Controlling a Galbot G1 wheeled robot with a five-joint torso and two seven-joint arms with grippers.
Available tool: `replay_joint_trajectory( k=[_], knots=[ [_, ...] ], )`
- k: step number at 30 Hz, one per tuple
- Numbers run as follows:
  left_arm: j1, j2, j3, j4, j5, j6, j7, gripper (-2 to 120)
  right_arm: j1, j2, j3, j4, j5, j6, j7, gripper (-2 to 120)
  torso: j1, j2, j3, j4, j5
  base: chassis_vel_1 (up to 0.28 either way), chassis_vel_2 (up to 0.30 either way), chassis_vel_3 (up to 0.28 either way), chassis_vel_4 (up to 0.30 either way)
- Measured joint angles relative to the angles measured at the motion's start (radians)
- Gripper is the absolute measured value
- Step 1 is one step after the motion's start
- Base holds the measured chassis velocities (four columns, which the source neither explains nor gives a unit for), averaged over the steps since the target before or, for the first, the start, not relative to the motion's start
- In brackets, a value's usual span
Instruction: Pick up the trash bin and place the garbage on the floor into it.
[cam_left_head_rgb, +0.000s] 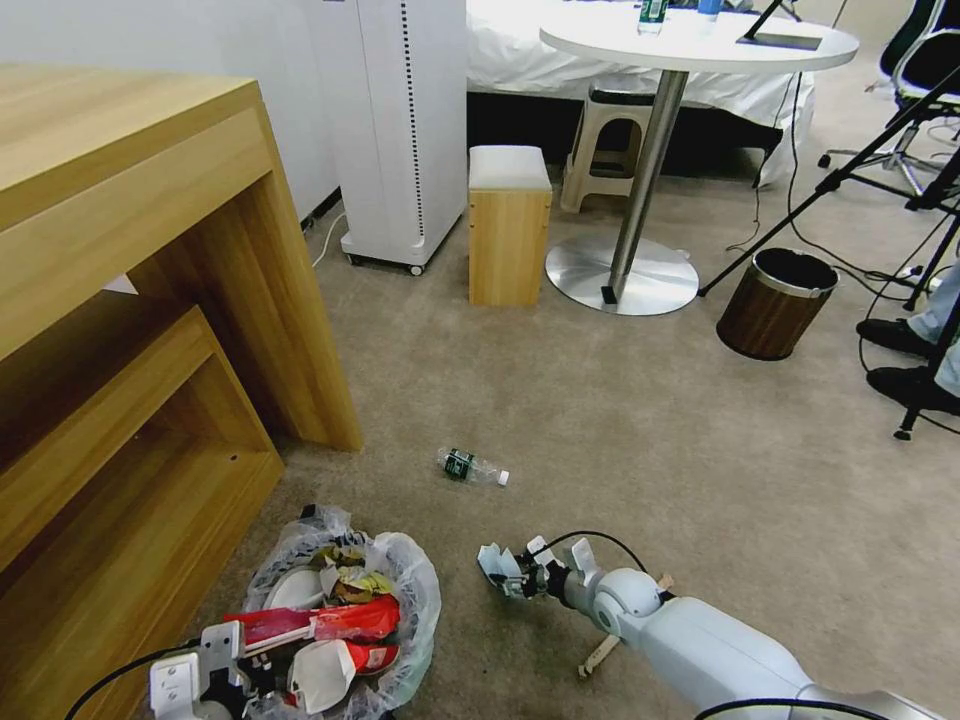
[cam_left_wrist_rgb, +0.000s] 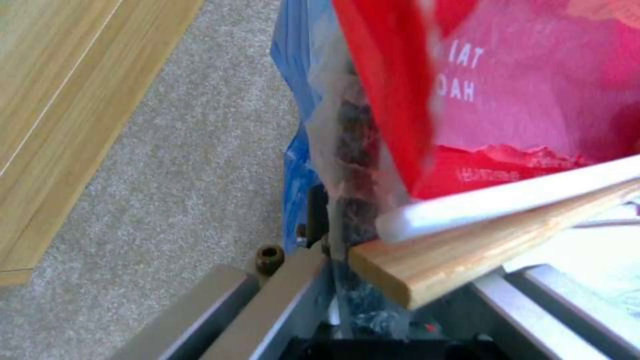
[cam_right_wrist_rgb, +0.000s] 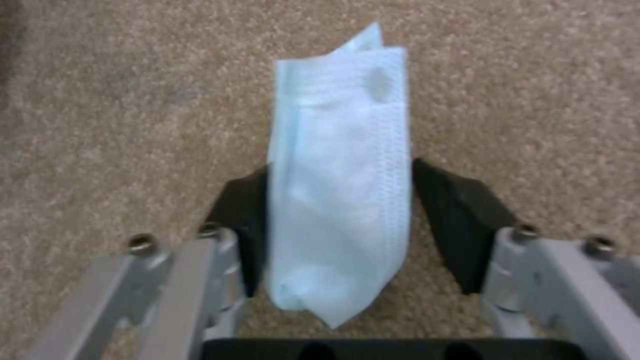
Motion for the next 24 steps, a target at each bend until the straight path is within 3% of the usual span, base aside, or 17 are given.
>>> replay_joint_trajectory(
  k=[8, 14, 24],
  knots=[
    [0.0, 0.001, -0.004, -0.003, -0.002, 0.002, 0.0, 0, 0.017, 0.011, -0.011, -0.006, 0.003, 0.012, 0.006, 24, 0.0, 0.0, 0.0, 0.0003, 0.0006, 0.0, 0.0, 0.0, 0.0],
    [0.005, 0.017, -0.018, -0.02, -0.067, 0.013, -0.029, 0, 0.023, 0.015, -0.017, -0.009, 0.004, 0.02, 0.007, 0, 0.0, 0.0, 0.0, 0.0002, 0.0005, 0.0, 0.0, 0.0, 0.0],
    [0.017, 0.062, -0.067, -0.084, -0.189, 0.022, -0.085, 0, 0.013, 0.024, -0.008, -0.012, -0.014, 0.023, 0.002, 0, 0.0, 0.0, 0.0, 0.0002, 0.0006, 0.0, 0.0, 0.0, 0.0]
  ],
)
